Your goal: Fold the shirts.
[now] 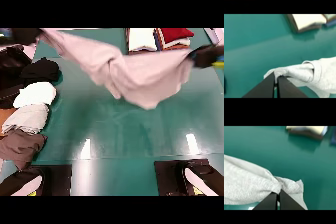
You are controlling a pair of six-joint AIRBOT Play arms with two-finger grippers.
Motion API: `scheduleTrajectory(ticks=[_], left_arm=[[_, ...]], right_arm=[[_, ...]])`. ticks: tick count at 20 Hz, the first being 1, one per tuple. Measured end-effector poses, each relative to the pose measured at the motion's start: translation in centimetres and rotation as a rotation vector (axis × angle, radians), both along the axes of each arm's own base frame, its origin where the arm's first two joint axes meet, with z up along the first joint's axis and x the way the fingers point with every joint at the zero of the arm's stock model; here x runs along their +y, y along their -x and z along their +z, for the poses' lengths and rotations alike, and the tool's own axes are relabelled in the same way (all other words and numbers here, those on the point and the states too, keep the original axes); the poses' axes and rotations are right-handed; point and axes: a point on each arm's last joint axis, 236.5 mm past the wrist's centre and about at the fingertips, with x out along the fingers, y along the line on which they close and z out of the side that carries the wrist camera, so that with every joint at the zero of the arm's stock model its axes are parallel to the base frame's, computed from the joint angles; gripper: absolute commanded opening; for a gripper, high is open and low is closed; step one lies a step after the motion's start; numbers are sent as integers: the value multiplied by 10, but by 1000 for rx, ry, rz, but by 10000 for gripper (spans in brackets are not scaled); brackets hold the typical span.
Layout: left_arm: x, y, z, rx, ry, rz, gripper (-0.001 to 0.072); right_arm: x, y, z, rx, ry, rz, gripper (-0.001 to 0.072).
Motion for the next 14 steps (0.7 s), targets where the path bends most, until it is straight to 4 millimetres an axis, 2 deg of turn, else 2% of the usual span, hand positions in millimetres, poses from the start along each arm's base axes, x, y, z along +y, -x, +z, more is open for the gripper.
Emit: scheduleTrajectory(ticks=[2, 4, 6, 8, 10, 11, 13, 14], left_arm=[[7, 41, 45, -120, 21, 4, 23], [14, 81, 79, -226, 36, 10, 23], [20, 116, 105, -312, 52, 11, 23], [23, 138, 119, -360, 60, 11, 23], [24, 147, 119, -362, 58, 8, 23], [23, 143, 110, -334, 50, 4, 24], [17, 119, 73, -207, 17, -9, 23], [13, 105, 49, -127, -1, -17, 24]], right_arm=[[-10, 24, 51, -125, 8, -29, 12], [-22, 48, 90, -219, 25, -67, 12], [-32, 68, 118, -281, 42, -106, 12], [-42, 80, 135, -304, 60, -146, 12], [-49, 79, 137, -278, 71, -167, 12], [-53, 71, 130, -238, 75, -171, 12], [-55, 49, 106, -135, 68, -152, 12], [-54, 34, 88, -67, 64, -133, 12]])
